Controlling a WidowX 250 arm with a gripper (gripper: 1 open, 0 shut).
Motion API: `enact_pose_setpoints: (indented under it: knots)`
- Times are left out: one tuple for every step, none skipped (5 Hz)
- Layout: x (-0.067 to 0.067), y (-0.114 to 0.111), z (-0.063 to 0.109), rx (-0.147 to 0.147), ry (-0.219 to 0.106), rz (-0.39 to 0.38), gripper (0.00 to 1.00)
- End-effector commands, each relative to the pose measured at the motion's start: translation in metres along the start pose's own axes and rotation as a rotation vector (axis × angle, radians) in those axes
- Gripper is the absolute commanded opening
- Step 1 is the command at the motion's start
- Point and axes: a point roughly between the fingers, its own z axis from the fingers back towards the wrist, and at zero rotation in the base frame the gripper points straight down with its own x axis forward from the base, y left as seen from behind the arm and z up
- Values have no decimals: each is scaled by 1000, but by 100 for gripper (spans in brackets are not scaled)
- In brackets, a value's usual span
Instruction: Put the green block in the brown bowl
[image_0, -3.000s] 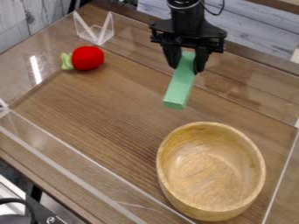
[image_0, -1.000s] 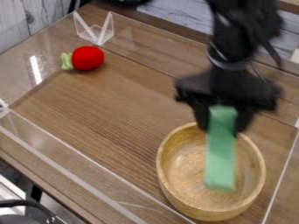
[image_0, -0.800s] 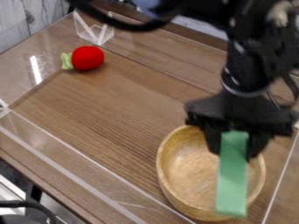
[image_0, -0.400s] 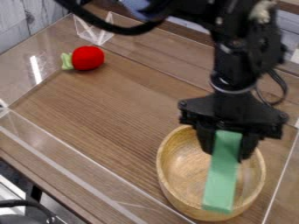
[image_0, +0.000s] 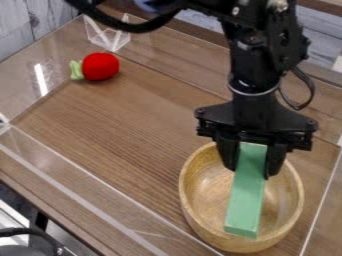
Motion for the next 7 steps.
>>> enact_pose_setpoints:
  knots:
    - [0,-7,5,-21,-11,3,0]
    - [-4,-9,5,-18,0,-2,0]
    - [-7,-10,5,-15,13,-9,0]
    - [-7,-10,6,-17,19,-13,0]
    - [-8,-11,7,-18,25,-15,0]
    - [-8,-11,8,-20,28,-18,0]
    - [-7,-13,10,-24,30,-18,0]
